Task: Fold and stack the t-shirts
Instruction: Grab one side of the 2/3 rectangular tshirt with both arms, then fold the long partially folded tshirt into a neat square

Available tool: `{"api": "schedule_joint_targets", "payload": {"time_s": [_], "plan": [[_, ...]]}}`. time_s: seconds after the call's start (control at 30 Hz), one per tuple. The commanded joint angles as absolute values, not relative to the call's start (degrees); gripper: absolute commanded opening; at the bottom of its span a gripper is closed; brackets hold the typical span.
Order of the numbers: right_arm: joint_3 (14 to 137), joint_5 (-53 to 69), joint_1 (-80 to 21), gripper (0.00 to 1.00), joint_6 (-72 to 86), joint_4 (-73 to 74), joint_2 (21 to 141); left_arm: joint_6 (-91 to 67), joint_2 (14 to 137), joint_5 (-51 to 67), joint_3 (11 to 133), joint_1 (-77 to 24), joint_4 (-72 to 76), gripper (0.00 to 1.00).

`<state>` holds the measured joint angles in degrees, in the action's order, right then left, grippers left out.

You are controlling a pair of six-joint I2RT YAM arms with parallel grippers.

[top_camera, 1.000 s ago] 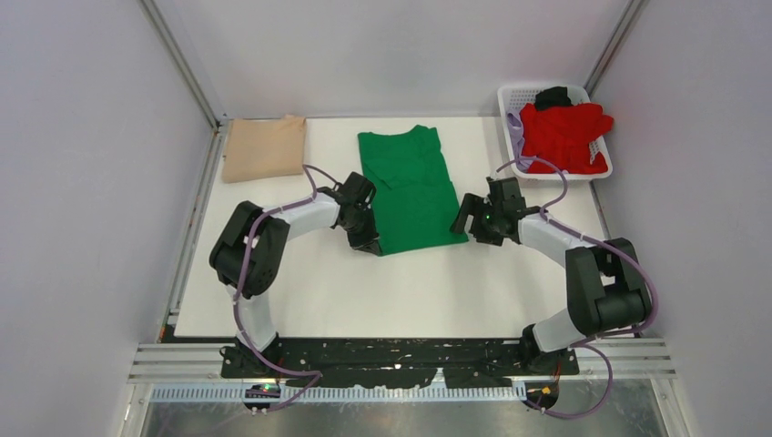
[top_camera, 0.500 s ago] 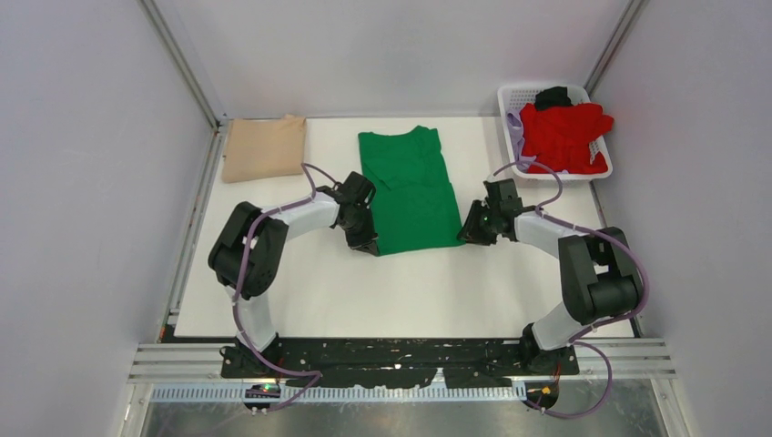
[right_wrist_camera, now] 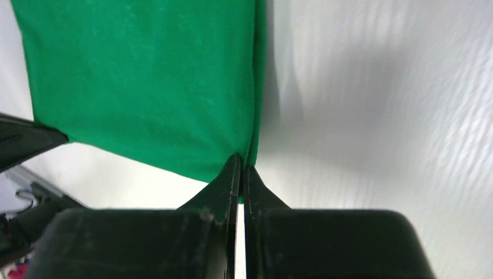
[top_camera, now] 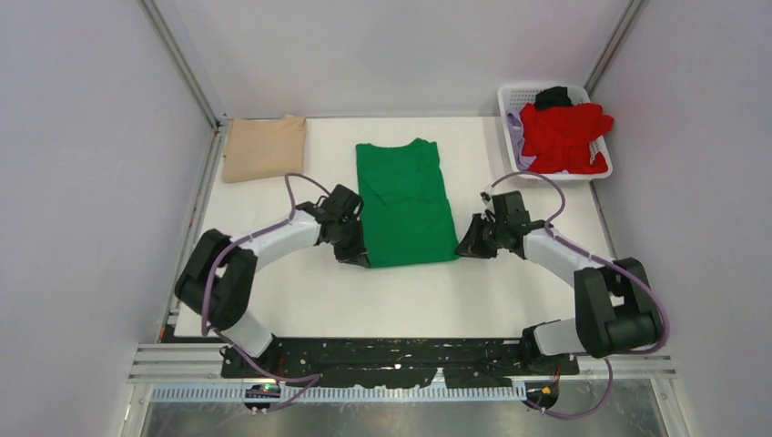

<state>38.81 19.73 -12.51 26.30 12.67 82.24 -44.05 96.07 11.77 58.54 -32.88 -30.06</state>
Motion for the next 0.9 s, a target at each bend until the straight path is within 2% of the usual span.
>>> {"api": "schedule_joint_targets", "payload": {"time_s": [0.0, 0.2, 0.4, 0.53, 0.7, 0.87], "plan": [[34.8, 25.6, -14.7, 0.05, 21.8, 20.4, 72.7, -41.6, 83.3, 12.2, 51.1, -35.0, -32.3, 0.00], [32.4, 28.8, -20.1, 0.05, 23.2, 31.0, 52.1, -42.3, 68.6, 17.5, 44.5, -36.8, -38.1, 0.00], [34.6, 31.0, -22.3, 0.05, 25.3, 31.7, 41.5, -40.5, 59.7, 24.2, 46.0, -36.7, -37.7, 0.00], [37.0, 27.4, -22.3, 0.05, 26.6, 25.4, 41.2, -38.4, 62.0, 24.6, 49.8, -34.5, -35.7, 0.00], [41.0, 21.9, -22.0, 0.05, 29.0, 17.1, 47.4, -37.6, 68.2, 25.8, 54.4, -28.9, -28.0, 0.00], [46.3, 20.5, -19.0, 0.05, 28.8, 15.2, 54.2, -37.9, 76.2, 31.5, 59.9, -24.0, -24.2, 0.00]]}}
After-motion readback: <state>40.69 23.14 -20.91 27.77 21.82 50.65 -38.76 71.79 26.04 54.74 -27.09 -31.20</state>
